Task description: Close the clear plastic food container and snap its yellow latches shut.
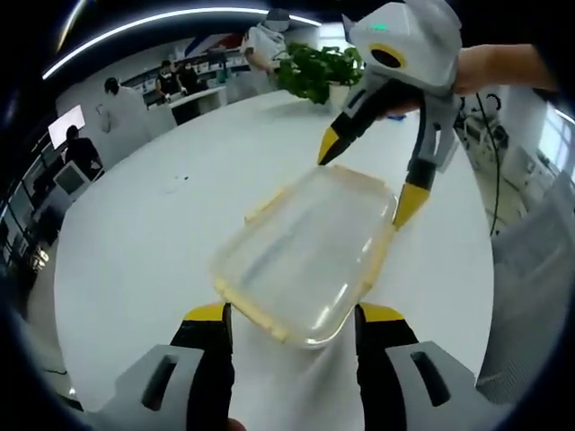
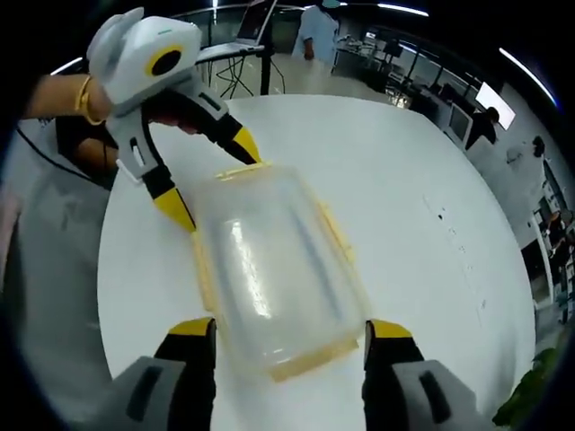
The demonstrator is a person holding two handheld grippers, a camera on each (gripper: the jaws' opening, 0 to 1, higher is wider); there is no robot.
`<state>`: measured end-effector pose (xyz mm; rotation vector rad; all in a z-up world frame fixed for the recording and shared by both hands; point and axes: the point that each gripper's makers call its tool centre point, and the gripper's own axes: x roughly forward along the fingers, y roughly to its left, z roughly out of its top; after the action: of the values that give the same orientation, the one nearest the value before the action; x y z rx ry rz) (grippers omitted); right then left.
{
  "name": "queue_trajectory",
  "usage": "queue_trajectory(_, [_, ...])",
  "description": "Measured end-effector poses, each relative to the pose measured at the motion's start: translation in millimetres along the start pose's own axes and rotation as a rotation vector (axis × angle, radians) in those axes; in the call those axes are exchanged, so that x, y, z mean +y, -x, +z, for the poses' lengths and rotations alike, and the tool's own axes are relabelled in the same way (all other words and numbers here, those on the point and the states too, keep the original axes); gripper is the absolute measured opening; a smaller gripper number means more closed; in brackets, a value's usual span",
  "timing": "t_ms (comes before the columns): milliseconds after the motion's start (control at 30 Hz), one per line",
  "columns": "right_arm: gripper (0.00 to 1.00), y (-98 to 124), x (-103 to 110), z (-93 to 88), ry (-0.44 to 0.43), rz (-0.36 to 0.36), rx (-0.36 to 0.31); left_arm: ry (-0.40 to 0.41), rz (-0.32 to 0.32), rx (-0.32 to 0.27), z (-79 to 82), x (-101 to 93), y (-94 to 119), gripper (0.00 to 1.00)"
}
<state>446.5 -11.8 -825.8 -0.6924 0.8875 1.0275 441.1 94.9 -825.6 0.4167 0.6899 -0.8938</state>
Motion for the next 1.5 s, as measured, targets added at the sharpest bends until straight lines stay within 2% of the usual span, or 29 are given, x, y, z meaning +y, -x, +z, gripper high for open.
queue_trajectory(200, [0.66,-1,-2,1.4,-0.009,-0.008,-0.009,-0.018,0.002,0.005,2.8,4.2,0,0.53])
queue_trajectory(400, [0.66,-1,-3,1.3,-0.009,-0.008,-0.006,0.006,0.007,0.001,2.2,5.4,0,0.54])
queue_trajectory(500, [0.66,1,-2,2.8,-0.074,-0.004,-0.035,0.021,0.017,0.004,0.6,7.2,4,0.58])
queue_trajectory(700, [0.66,10,-3,-3.5,-0.113,-0.021,-0.048,0.078,0.041,-0.025,0.3,10.9,17,0.58])
queue_trajectory(833, [0.66,19,1,-0.9,-0.164,-0.021,-0.095,0.109,0.049,-0.040,-1.5,7.1,27,0.60])
queue_trajectory(933, [0.67,26,3,-0.8,-0.189,-0.027,-0.124,0.186,0.029,-0.092,3.9,-1.6,36,0.64])
queue_trajectory(1067, [0.67,34,9,2.6,-0.280,-0.002,-0.193,0.174,0.064,-0.105,2.6,-3.1,52,0.68])
queue_trajectory(1167, [0.67,41,10,1.7,-0.300,-0.014,-0.216,0.206,0.067,-0.145,6.0,-4.5,61,0.68])
queue_trajectory(1400, [0.67,53,24,0.7,-0.350,-0.043,-0.278,0.204,0.104,-0.176,3.3,-10.7,79,0.67])
queue_trajectory(1500, [0.67,56,34,-2.4,-0.370,-0.067,-0.298,0.262,0.092,-0.236,8.5,-18.5,86,0.68])
